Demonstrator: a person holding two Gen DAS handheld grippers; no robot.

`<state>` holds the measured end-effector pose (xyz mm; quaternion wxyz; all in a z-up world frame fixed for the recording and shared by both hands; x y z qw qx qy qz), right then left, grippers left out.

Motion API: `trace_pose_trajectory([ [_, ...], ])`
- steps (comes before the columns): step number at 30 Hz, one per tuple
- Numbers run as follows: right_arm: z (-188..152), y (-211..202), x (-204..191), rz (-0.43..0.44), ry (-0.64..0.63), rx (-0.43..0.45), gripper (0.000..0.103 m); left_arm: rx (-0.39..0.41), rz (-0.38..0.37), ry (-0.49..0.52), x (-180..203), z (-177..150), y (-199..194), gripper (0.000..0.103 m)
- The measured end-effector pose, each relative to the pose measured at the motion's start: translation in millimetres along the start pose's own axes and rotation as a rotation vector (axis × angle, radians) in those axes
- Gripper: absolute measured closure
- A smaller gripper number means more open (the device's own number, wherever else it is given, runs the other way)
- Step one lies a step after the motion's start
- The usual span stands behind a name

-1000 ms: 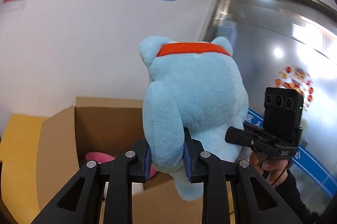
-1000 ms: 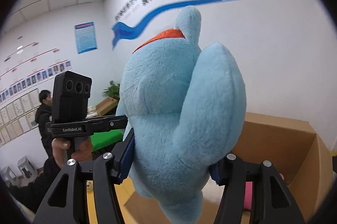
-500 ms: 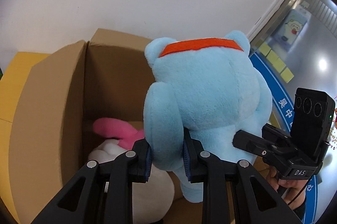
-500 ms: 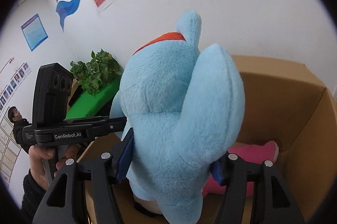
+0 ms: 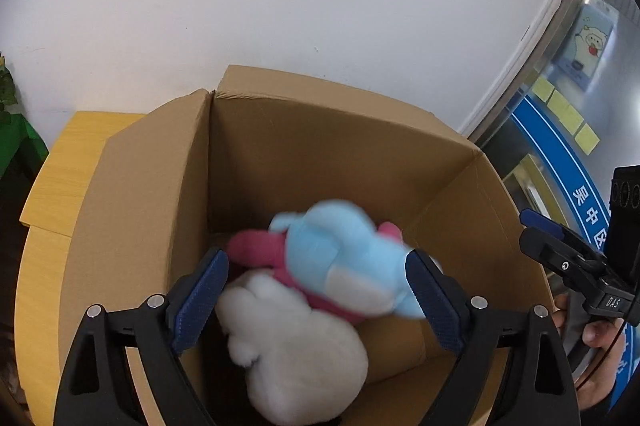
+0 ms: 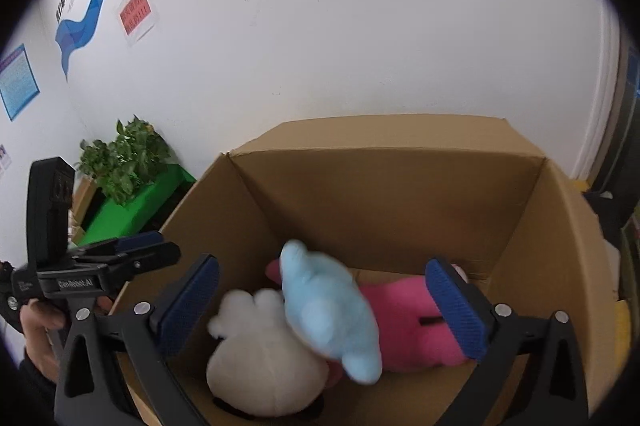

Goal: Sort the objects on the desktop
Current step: 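Open the left gripper to drop the blue plush into the box, then move the left gripper to the black sunglasses and grasp them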

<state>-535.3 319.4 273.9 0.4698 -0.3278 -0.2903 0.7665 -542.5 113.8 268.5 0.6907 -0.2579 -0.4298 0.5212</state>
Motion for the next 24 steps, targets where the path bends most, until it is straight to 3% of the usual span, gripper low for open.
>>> trace_pose_trajectory([
  [6, -28.5, -18.4, -11.4, -0.108, -0.123, -0.019, 0.0, 0.007, 0.014, 0.081, 10.6, -30.4, -24.8, 0.01],
  [9, -58.8, -44.6, -25.5, -0.11, -0.179, 0.009, 0.0, 0.047, -0.01, 0.138, 15.5, -60.2, -47.2, 0.01],
  [10, -63.6, -47.9, -46.8, -0.102, -0.2, 0.025, 0.0, 0.066, -0.015, 0.162, 16.9, -74.6, -57.3, 0.01],
  [12, -96.5, -75.1, -60.7, -0.069, -0.238, 0.071, 0.0, 0.111, -0.037, 0.239, 21.1, -113.5, -81.8, 0.009],
  [14, -133.5, -102.4, -68.5, -0.018, -0.267, 0.106, 0.0, 0.147, -0.073, 0.314, 22.5, -157.4, -100.3, 0.0],
  [17, -211.2, -130.9, -64.3, 0.062, -0.26, 0.127, 0.0, 0.166, -0.119, 0.416, 20.7, -224.3, -114.6, 0.0],
  [21, -304.8, -107.4, -38.8, 0.121, -0.162, 0.001, 0.0, 0.084, -0.166, 0.474, 11.8, -312.9, -90.9, 0.0],
  [24, -369.2, -71.1, -20.9, 0.127, -0.098, -0.102, 0.0, -0.021, -0.235, 0.429, 2.0, -363.5, -54.3, 0.0],
])
Point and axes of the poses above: each gripper's, at about its wrist camera, not at the fingertips, and y roughly the way its jaws point, x to its right, z to its top, the point moved 3 cm from there along y, roughly the way its jaws point, and after that the axes turned 8 degrees about -x, right-handed, at the moved point
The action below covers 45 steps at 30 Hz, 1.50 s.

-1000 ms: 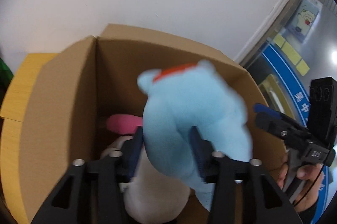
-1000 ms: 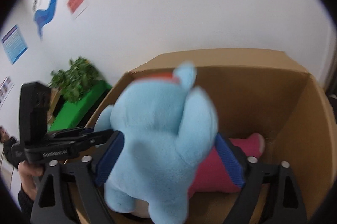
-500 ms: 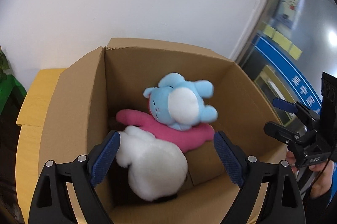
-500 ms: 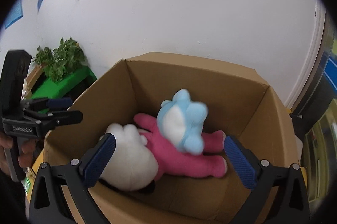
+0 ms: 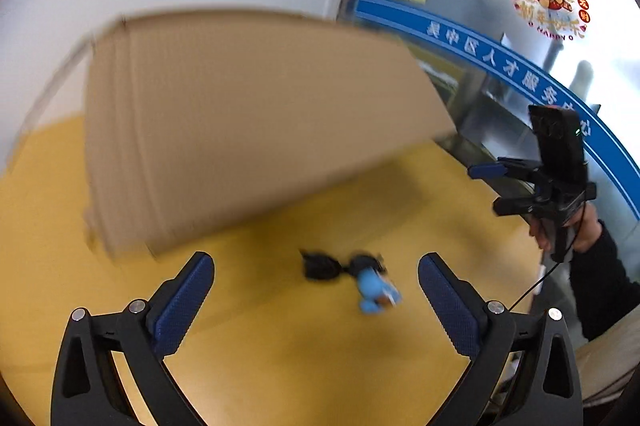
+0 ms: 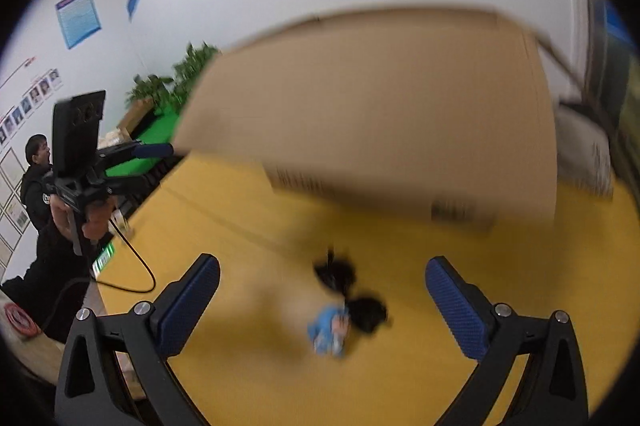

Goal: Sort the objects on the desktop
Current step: 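Move the left gripper to the black sunglasses and grasp them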

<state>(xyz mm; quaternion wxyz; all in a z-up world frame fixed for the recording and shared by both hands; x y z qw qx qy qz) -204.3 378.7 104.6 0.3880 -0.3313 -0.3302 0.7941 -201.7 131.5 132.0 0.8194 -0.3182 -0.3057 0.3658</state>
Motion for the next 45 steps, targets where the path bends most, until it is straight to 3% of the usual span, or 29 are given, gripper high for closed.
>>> trace_pose_trajectory([
  [3, -36.6, 40.6, 13.7, -0.008, 0.056, -0.067, 0.0, -0.044, -0.094, -0.083, 3.2, -30.9, 34.8, 0.0],
  [7, -44.0, 70.3, 17.9, -0.039, 0.041, -0.091, 0.0, -0.083, -0.173, -0.129, 20.1, -53.8, 71.0, 0.0],
  [14, -46.6, 99.9, 26.9, -0.103, -0.002, -0.09, 0.0, -0.06, -0.029, -0.033, 6.8, -41.1, 108.8, 0.0],
  [18, -65.8, 117.4, 55.4, -0.142, 0.0, -0.156, 0.001, -0.135, 0.001, 0.07, -9.5, -37.6, 137.1, 0.0],
  [24, -68.0, 144.9, 65.1, -0.071, -0.003, -0.189, 0.006, -0.168, -0.134, 0.135, -17.1, -24.3, 172.8, 0.0],
  [25, -66.2, 149.4, 65.0, -0.061, -0.007, -0.187, 0.009, -0.178, -0.164, 0.12, -20.3, -22.8, 180.1, 0.001],
  [27, -62.4, 158.0, 65.3, -0.039, -0.014, -0.183, 0.026, -0.201, -0.23, 0.08, -25.6, -21.3, 193.3, 0.004],
  [29, -57.6, 162.2, 61.5, -0.035, -0.047, -0.188, 0.042, -0.226, -0.265, 0.057, -26.1, -21.8, 203.5, 0.009],
  [30, -55.7, 164.9, 57.4, -0.044, -0.074, -0.194, 0.044, -0.237, -0.274, 0.064, -24.8, -22.2, 207.1, 0.011],
  [34, -53.0, 173.7, 38.7, -0.078, -0.18, -0.209, 0.061, -0.236, -0.265, 0.119, -17.1, -23.3, 211.8, 0.037],
  [39, -59.2, 173.1, 26.4, -0.128, -0.231, -0.19, 0.064, -0.231, -0.22, 0.129, -19.6, -26.1, 210.6, 0.055],
  [40, -61.8, 170.5, 24.9, -0.135, -0.237, -0.181, 0.066, -0.241, -0.22, 0.132, -20.6, -27.9, 210.9, 0.063],
  [41, -63.5, 167.8, 23.3, -0.132, -0.243, -0.175, 0.075, -0.254, -0.224, 0.139, -20.1, -32.3, 210.1, 0.075],
  [45, -78.8, 158.8, 6.6, -0.111, -0.289, -0.194, 0.078, -0.268, -0.256, 0.141, -12.4, -53.1, 198.0, 0.079],
])
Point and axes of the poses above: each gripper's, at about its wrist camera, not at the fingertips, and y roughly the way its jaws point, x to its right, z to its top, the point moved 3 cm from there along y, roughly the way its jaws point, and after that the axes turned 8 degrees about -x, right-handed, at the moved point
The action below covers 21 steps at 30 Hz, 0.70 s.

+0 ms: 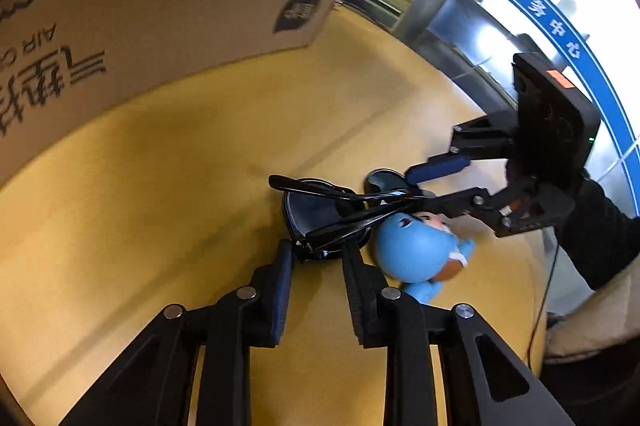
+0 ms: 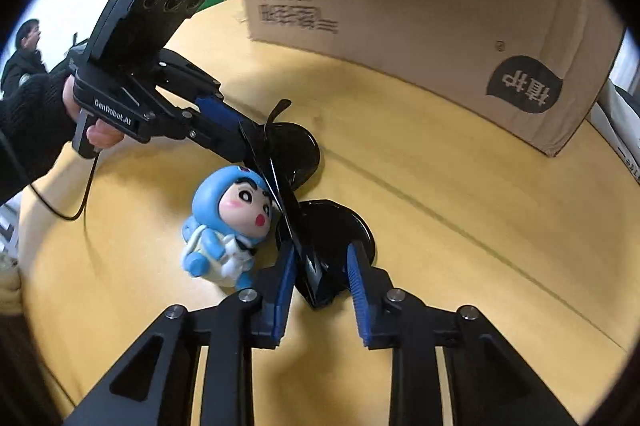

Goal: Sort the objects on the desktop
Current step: 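Move the left gripper to the black sunglasses and grasp them, then carry the black sunglasses over the box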

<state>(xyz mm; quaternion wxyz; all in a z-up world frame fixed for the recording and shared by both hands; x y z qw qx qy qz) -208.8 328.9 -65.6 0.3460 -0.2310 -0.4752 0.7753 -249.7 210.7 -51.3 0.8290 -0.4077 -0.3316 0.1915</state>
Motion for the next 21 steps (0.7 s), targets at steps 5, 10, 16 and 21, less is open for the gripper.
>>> trace_pose_trajectory([
  [5, -10.4, -5.3, -25.2, 0.016, -0.042, 0.008, 0.079, 0.019, 0.017, -0.019, 25.8, -32.2, -10.4, 0.082],
  [10, -10.5, -13.8, -53.8, 0.038, -0.089, 0.055, 0.089, 0.099, 0.024, -0.083, 43.2, -58.1, -42.0, 0.083],
  [16, 1.7, -53.5, -81.5, 0.024, -0.152, 0.191, 0.098, 0.243, 0.074, -0.051, 83.3, -66.7, -105.2, 0.103],
  [21, 14.9, -57.5, -94.9, 0.053, -0.183, 0.191, 0.098, 0.247, 0.111, -0.031, 92.2, -70.5, -112.6, 0.103],
])
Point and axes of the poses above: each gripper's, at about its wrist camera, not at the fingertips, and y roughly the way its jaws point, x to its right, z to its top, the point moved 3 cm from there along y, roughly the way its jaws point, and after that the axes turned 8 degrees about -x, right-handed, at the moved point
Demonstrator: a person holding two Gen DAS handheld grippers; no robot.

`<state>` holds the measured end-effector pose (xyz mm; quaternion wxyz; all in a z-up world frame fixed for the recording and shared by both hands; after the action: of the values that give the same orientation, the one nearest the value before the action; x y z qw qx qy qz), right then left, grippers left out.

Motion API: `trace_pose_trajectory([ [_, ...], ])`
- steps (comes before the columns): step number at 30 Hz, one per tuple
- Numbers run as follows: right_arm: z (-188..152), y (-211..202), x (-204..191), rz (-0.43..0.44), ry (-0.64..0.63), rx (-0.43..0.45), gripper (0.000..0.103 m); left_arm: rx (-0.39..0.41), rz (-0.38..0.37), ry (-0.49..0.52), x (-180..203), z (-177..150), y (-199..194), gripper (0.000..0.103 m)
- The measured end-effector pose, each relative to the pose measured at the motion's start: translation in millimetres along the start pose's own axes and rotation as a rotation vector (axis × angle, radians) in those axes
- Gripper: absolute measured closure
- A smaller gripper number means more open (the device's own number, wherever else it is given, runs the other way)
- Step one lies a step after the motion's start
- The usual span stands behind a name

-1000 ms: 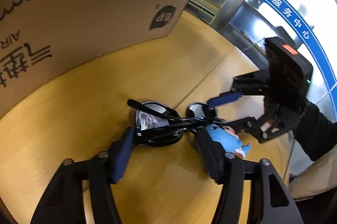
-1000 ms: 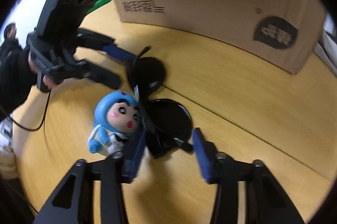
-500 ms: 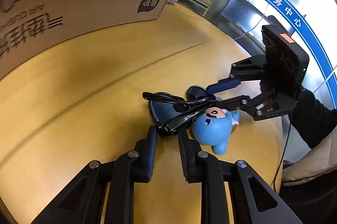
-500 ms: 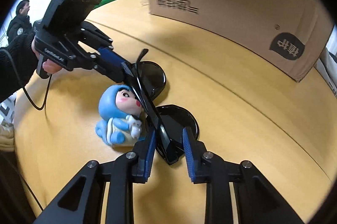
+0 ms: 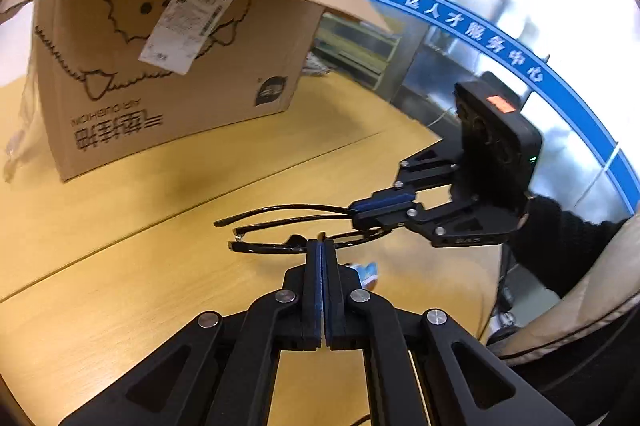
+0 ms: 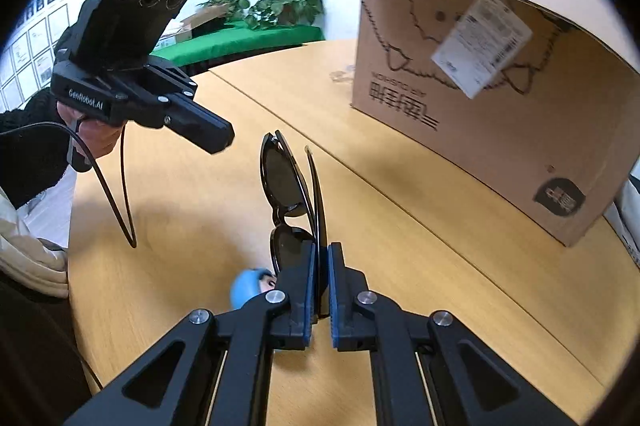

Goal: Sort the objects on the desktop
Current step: 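Carry the black sunglasses over the box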

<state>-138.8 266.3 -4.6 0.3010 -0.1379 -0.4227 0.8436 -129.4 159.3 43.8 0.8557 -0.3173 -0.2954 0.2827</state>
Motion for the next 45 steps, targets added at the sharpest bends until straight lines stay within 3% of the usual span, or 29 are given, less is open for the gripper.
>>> trace_pose_trajectory([
  [4, -2.4, -4.0, -6.4, 0.018, 0.006, 0.007, 0.098, 0.008, 0.028, -0.02, -5.8, -3.2, -0.8, 0.103],
  [6, -1.1, -11.6, -5.2, 0.011, 0.005, 0.026, 0.098, 0.021, 0.045, -0.005, -5.7, -2.9, -7.5, 0.098],
  [9, 2.8, -26.6, -2.1, -0.009, 0.004, 0.063, 0.098, 0.045, 0.06, 0.01, -10.9, 0.4, -20.3, 0.057],
  [10, 5.2, -35.9, -2.3, -0.013, 0.007, 0.088, 0.098, 0.057, 0.055, 0.008, -12.9, 2.4, -23.9, 0.039],
  [11, 7.9, -41.7, -3.0, -0.015, 0.007, 0.104, 0.098, 0.077, 0.042, 0.012, -12.2, 6.6, -30.4, 0.031],
  [14, 19.7, -71.7, -8.8, -0.051, -0.025, 0.17, 0.098, 0.137, 0.005, 0.033, -8.1, 20.7, -50.8, 0.031],
  [16, 33.5, -97.5, -8.1, -0.079, -0.045, 0.224, 0.098, 0.195, 0.009, 0.106, 7.7, 37.8, -74.0, 0.031],
  [20, 77.0, -158.9, 4.8, -0.149, -0.088, 0.35, 0.098, 0.304, 0.065, 0.244, 37.5, 85.7, -121.8, 0.031],
  [25, 147.8, -212.1, 38.6, -0.211, -0.11, 0.437, 0.098, 0.369, 0.16, 0.292, 39.5, 174.6, -164.3, 0.031],
  [30, 237.0, -229.5, 97.7, -0.208, -0.041, 0.436, 0.098, 0.358, 0.181, 0.233, -4.3, 280.0, -175.8, 0.031],
  [32, 270.3, -220.8, 120.3, -0.21, -0.033, 0.396, 0.098, 0.332, 0.159, 0.176, -26.0, 316.0, -171.1, 0.031],
  [34, 295.9, -207.0, 138.4, -0.271, -0.044, 0.356, 0.098, 0.314, 0.136, 0.123, -45.8, 344.2, -166.7, 0.031],
  [36, 306.3, -198.0, 155.0, -0.295, -0.032, 0.349, 0.098, 0.293, 0.051, 0.062, -71.6, 367.3, -159.4, 0.03],
  [39, 304.0, -186.1, 170.2, -0.302, -0.024, 0.357, 0.098, 0.279, -0.076, 0.019, -96.2, 375.8, -146.0, 0.029],
  [41, 297.0, -173.8, 175.2, -0.325, -0.035, 0.344, 0.098, 0.288, -0.132, 0.005, -105.1, 371.7, -138.7, 0.018],
  [43, 289.8, -158.8, 178.6, -0.318, -0.041, 0.319, 0.098, 0.293, -0.2, 0.022, -107.9, 368.0, -131.5, 0.013],
  [45, 286.4, -150.0, 179.1, -0.302, -0.049, 0.311, 0.098, 0.298, -0.194, 0.047, -109.4, 368.0, -123.7, 0.01],
])
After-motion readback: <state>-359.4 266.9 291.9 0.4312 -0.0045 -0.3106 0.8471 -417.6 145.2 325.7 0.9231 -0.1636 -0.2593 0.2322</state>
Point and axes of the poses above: each gripper's, at about its wrist camera, not at the fingertips, and y roughly the way its jaws point, x to its right, z to its top, the point moved 3 cm from there along y, roughly the way its jaws point, and after that the axes turned 8 degrees about -x, right-handed, at the moved point
